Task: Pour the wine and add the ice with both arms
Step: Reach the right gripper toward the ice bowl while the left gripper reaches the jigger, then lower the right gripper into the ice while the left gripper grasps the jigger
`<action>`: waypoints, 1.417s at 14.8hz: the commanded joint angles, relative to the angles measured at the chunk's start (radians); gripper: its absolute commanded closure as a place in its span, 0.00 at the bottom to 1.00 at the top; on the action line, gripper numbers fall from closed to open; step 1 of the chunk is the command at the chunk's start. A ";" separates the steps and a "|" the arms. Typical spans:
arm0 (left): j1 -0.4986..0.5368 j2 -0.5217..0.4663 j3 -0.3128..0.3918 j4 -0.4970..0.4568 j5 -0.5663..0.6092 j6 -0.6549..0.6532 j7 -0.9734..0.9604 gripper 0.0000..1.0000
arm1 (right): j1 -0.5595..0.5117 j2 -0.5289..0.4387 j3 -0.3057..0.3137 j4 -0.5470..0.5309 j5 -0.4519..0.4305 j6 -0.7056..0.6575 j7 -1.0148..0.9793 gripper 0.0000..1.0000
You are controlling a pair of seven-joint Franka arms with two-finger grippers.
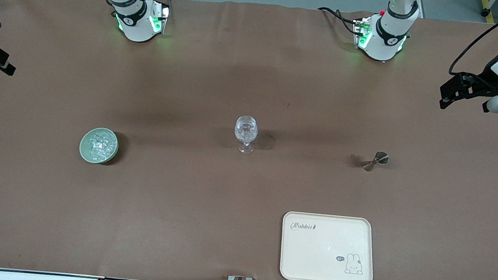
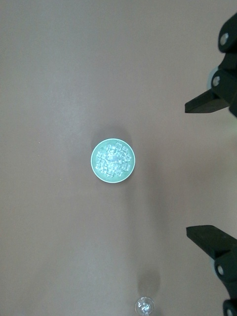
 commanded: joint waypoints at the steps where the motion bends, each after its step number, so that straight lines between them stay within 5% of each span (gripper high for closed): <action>1: -0.003 0.007 0.004 0.020 -0.005 -0.007 0.018 0.00 | 0.003 -0.019 0.000 -0.019 -0.017 0.009 -0.010 0.00; 2: 0.049 0.177 0.008 0.065 -0.019 0.019 -0.117 0.00 | 0.021 -0.013 0.001 -0.016 -0.035 0.015 -0.050 0.00; 11: 0.133 0.284 0.013 0.058 -0.108 0.028 -0.238 0.00 | 0.014 0.033 -0.002 -0.042 -0.043 0.043 -0.041 0.00; 21: 0.301 0.555 0.013 0.049 -0.442 0.027 -0.424 0.00 | 0.012 0.033 -0.006 -0.449 -0.040 0.495 -0.042 0.01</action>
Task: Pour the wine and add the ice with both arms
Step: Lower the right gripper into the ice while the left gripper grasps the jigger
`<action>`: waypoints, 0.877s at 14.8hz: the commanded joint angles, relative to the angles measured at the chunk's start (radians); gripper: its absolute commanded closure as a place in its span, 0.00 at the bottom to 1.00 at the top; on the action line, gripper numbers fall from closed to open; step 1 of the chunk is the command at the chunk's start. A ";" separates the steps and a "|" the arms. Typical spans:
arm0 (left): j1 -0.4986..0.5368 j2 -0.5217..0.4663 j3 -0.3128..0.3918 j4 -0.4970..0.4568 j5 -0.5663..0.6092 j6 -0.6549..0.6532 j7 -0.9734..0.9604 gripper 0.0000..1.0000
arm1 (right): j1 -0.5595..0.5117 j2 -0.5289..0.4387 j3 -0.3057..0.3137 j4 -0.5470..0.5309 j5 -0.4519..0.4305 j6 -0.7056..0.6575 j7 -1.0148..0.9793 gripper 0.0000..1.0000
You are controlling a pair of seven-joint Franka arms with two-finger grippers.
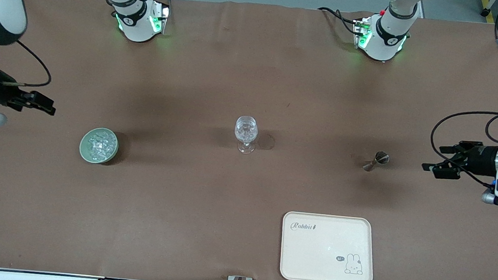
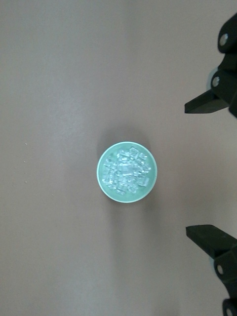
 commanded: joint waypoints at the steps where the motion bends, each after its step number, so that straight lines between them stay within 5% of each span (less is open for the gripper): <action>1: 0.047 0.082 -0.005 0.018 -0.099 -0.012 -0.052 0.00 | -0.006 -0.005 0.003 -0.098 -0.008 0.126 -0.005 0.01; 13: 0.110 0.326 -0.004 -0.001 -0.321 0.011 -0.175 0.03 | 0.017 0.190 0.008 -0.244 -0.005 0.440 -0.003 0.03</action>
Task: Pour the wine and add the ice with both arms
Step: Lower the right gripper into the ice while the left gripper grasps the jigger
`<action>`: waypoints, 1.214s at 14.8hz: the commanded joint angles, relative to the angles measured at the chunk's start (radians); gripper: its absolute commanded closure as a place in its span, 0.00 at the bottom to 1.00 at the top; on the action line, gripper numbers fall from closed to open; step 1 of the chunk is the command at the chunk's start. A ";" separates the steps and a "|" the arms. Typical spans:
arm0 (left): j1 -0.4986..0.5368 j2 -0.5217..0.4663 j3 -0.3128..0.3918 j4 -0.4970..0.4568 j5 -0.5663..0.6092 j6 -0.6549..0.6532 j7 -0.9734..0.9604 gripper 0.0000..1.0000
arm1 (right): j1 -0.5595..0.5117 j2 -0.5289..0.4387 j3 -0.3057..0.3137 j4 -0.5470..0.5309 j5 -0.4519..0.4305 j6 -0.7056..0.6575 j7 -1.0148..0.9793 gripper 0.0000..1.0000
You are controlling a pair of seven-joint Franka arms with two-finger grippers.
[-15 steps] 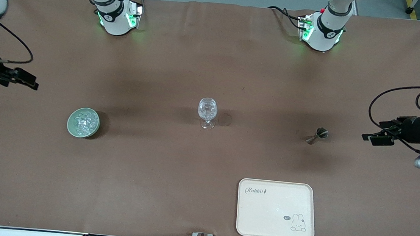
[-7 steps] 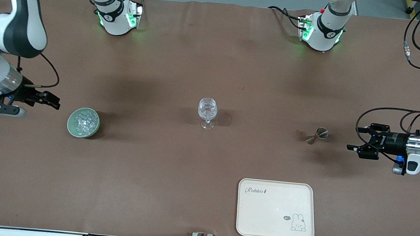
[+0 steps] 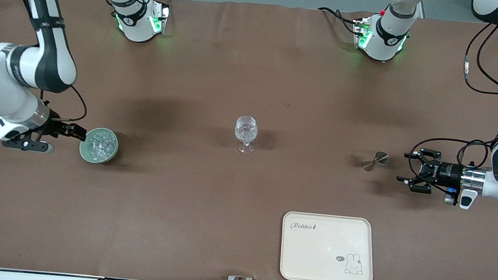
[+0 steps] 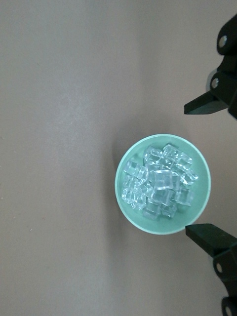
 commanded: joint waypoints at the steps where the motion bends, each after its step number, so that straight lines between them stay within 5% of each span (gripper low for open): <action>1: 0.018 0.041 -0.004 -0.016 -0.061 -0.001 -0.002 0.05 | 0.013 0.002 0.002 -0.071 -0.005 0.080 -0.003 0.03; 14: 0.029 0.145 -0.007 -0.046 -0.202 -0.013 0.055 0.23 | 0.021 0.113 0.004 -0.081 0.003 0.216 -0.006 0.37; 18: 0.029 0.147 -0.015 -0.059 -0.222 -0.023 0.055 0.26 | 0.027 0.127 0.004 -0.082 0.004 0.249 -0.005 0.39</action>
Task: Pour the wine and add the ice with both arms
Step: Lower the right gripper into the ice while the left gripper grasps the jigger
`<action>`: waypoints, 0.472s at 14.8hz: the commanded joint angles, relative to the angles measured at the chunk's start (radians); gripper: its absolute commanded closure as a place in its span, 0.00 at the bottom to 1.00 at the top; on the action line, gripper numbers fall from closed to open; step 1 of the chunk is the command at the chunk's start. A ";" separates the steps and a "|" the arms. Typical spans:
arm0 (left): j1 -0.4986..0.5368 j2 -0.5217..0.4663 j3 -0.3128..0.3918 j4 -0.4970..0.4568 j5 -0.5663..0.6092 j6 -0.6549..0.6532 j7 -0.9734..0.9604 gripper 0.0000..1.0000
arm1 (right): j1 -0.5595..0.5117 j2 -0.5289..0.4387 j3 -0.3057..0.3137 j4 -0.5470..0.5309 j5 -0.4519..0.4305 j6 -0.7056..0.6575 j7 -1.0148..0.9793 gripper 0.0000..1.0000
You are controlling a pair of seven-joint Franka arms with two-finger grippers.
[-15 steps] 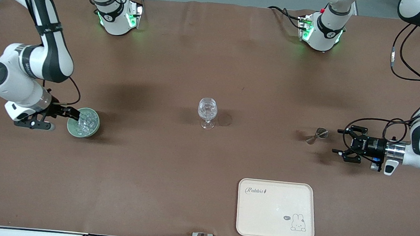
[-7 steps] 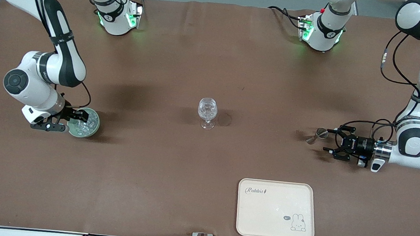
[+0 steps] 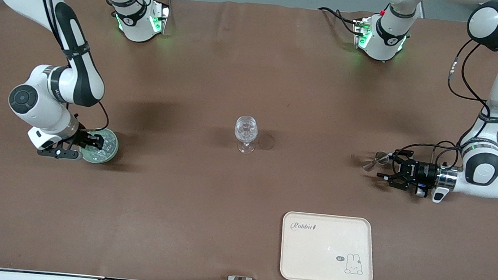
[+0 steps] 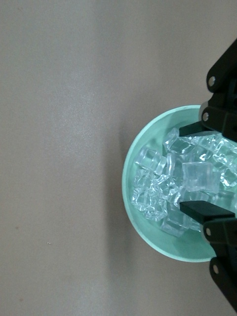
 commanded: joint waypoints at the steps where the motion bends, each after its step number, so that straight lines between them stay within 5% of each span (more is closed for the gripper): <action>1: 0.006 -0.003 -0.008 -0.012 -0.023 -0.016 0.015 0.27 | -0.001 0.005 0.001 -0.003 0.002 0.013 -0.005 0.39; 7: 0.000 0.008 -0.006 -0.013 -0.023 -0.020 0.020 0.36 | 0.001 0.010 0.001 -0.009 0.004 0.011 -0.002 0.41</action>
